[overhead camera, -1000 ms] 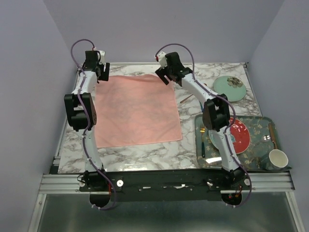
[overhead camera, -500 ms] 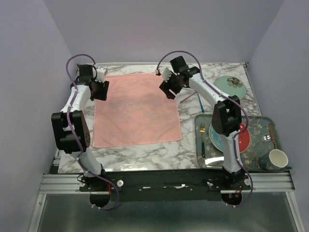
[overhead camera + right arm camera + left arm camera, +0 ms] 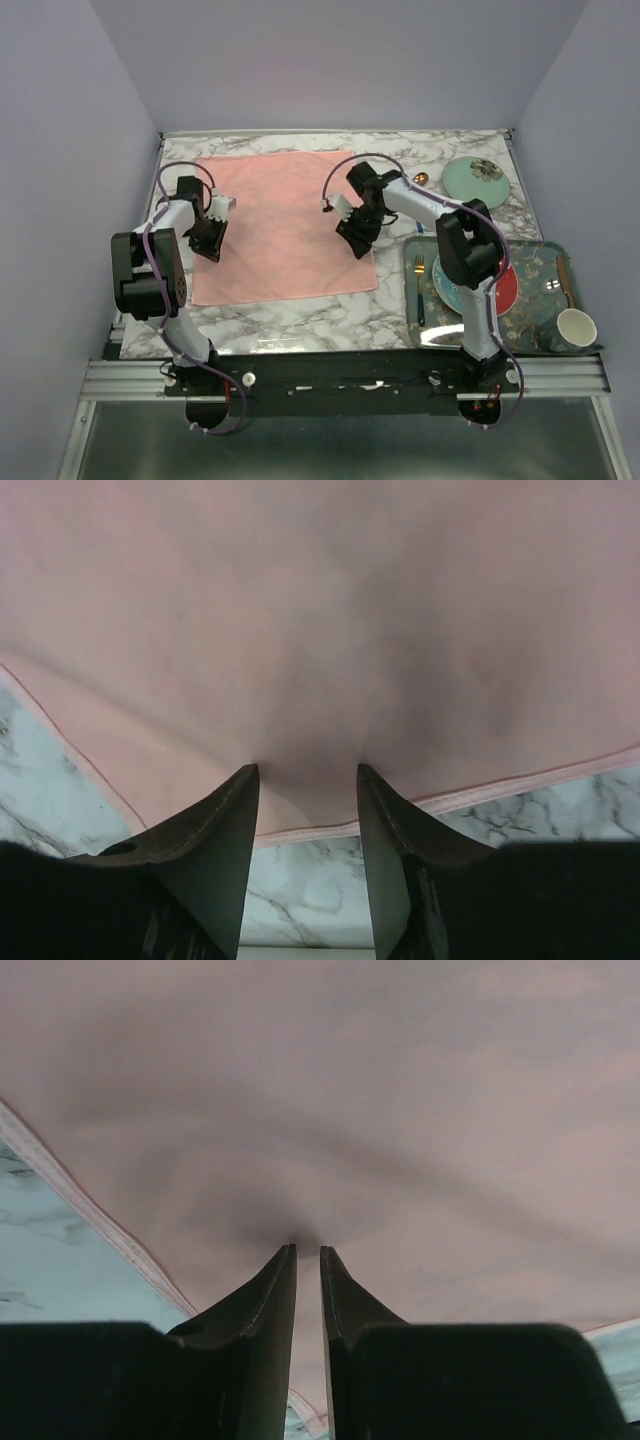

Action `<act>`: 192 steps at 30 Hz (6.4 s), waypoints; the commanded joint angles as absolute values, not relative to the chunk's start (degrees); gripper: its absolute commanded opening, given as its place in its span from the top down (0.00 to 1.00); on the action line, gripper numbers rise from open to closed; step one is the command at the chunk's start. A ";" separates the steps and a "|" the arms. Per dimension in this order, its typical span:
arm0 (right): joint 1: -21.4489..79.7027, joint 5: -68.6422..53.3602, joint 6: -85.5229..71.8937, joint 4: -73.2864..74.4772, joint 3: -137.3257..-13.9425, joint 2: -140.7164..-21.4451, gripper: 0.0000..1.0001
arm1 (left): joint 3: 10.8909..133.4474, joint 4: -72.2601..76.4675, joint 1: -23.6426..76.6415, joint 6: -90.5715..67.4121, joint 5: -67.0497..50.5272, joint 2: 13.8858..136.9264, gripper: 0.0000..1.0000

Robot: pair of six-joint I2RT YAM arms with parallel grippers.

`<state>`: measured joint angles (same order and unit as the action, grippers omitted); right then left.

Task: Fold the napkin into a case and place the utensils inside
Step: Smooth out the napkin at the center of the board, then pick up the flattened napkin from the center of the board.

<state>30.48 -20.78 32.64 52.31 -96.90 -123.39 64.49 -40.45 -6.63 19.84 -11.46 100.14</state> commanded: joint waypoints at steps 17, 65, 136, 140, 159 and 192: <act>36.65 -27.68 27.78 54.32 -78.25 -104.08 0.49 | 53.80 -48.51 -8.26 30.31 -10.20 78.32 0.64; 29.19 -34.29 17.26 54.68 -96.48 -101.86 0.36 | 65.79 -46.86 -15.73 25.51 -23.98 69.95 0.20; 15.38 -25.49 8.61 44.56 -119.71 -124.37 0.27 | 129.38 -38.49 -13.71 23.45 -36.29 140.99 1.00; 15.38 -25.58 9.58 45.09 -118.83 -123.49 0.27 | 122.36 -40.95 -13.54 32.22 -39.11 133.96 1.00; 14.41 -28.65 22.76 57.04 -104.88 -113.75 0.31 | 63.59 -55.02 -14.94 77.06 -30.59 89.07 1.00; 17.58 -41.21 -36.72 24.97 -135.09 -147.30 0.31 | 48.34 -46.05 -18.46 80.95 -29.18 76.73 1.00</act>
<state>15.92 -37.08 -23.33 32.77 -133.69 -142.54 47.13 -46.19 -18.04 81.60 -28.51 76.09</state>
